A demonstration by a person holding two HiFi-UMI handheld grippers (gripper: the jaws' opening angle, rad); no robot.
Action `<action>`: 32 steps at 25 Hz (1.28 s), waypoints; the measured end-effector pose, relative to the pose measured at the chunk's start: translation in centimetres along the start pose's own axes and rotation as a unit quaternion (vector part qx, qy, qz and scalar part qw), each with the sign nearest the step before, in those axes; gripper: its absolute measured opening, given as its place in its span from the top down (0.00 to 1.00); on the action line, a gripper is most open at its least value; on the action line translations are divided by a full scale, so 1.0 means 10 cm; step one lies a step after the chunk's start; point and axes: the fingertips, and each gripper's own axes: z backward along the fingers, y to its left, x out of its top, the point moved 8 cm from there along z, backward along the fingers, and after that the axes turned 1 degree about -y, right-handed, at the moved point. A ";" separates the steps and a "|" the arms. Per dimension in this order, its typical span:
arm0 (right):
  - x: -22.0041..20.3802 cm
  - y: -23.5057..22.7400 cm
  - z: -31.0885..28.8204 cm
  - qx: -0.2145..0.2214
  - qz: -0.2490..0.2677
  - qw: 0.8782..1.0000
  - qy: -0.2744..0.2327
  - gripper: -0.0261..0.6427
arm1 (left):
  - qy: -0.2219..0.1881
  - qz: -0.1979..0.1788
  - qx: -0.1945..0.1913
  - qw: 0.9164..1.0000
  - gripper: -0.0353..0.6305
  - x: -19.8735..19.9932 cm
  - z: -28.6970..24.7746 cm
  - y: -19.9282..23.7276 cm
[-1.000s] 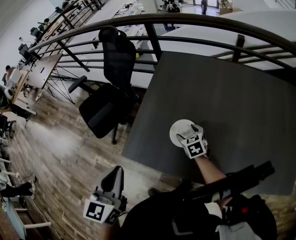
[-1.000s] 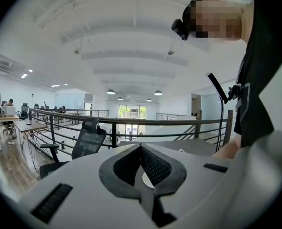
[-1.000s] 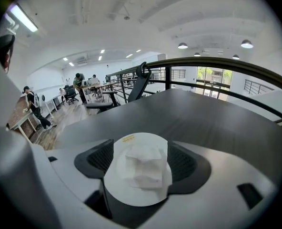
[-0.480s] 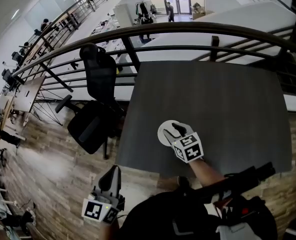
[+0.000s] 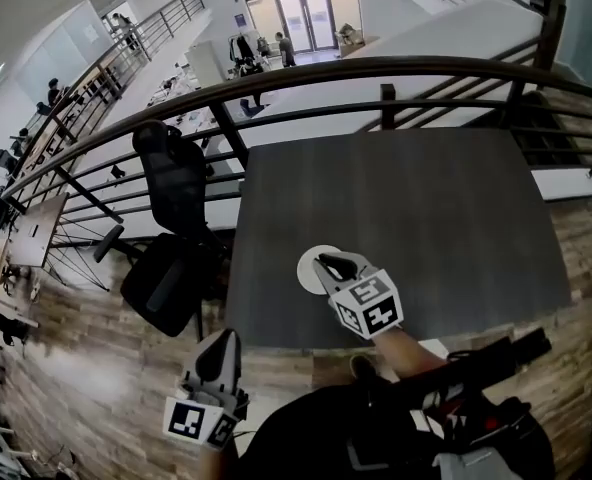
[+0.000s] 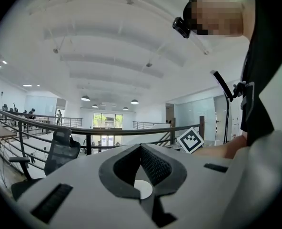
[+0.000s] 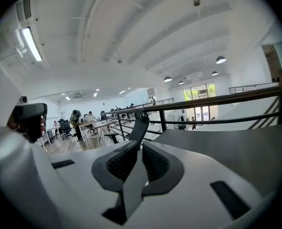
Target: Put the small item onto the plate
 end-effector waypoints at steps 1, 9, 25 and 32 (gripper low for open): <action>0.04 0.04 0.05 -0.002 0.001 1.000 -0.006 0.91 | -0.001 -0.002 -0.003 1.000 0.94 0.00 0.00 0.01; 0.22 0.30 0.41 -0.016 -0.001 0.999 -0.035 0.96 | -0.002 -0.003 -0.032 0.999 0.94 -0.01 0.03 0.07; 0.27 0.56 0.87 -0.051 0.010 0.998 -0.046 0.96 | -0.031 0.004 -0.102 0.994 0.94 0.03 -0.04 -0.05; 0.26 0.62 0.99 -0.061 0.006 0.997 -0.056 0.96 | -0.028 0.006 -0.111 0.993 0.94 0.00 -0.04 -0.08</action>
